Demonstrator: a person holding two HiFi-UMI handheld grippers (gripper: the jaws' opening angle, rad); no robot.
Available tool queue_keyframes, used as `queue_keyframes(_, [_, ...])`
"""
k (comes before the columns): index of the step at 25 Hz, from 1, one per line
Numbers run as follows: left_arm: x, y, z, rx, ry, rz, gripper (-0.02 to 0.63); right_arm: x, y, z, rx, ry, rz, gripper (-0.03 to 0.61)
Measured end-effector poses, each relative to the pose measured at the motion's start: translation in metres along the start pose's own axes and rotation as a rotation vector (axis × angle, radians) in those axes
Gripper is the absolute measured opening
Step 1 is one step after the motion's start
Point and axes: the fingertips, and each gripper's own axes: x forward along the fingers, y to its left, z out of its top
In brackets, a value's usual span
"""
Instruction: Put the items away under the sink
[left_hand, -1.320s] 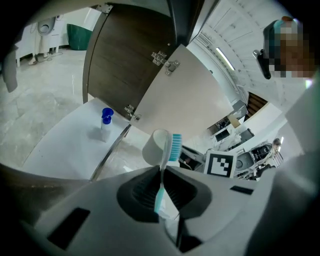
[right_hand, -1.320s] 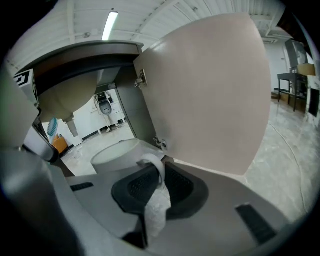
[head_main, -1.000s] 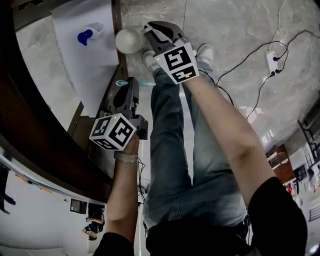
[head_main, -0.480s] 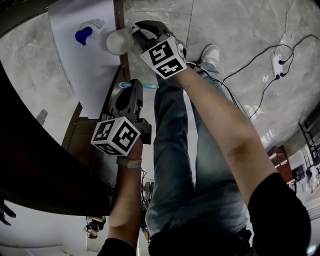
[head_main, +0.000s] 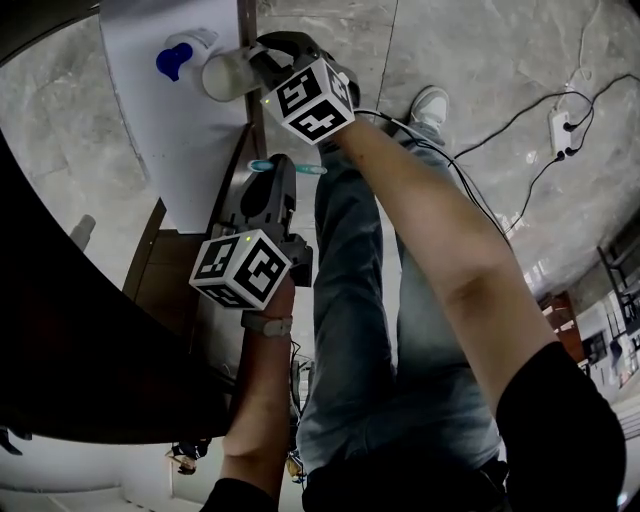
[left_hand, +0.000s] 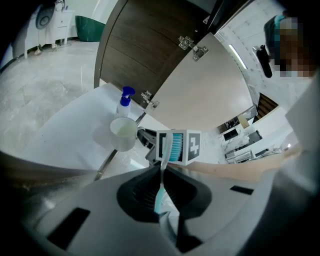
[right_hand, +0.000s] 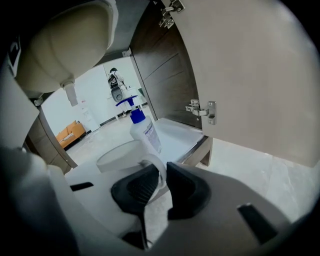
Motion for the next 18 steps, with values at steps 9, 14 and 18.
queue_keyframes(9, [0.002, 0.003, -0.002, -0.006, 0.0, 0.006, 0.039, 0.021, 0.03, -0.003, -0.029, 0.02, 0.059, 0.057])
queue_keyframes(14, [0.002, 0.001, -0.004, -0.018, 0.009, 0.008, 0.039, 0.026, 0.045, -0.007, -0.031, 0.047, 0.128, 0.057])
queue_keyframes(18, [0.003, 0.0, -0.006, -0.016, 0.01, 0.004, 0.04, 0.028, 0.046, -0.013, -0.003, 0.077, 0.159, 0.072])
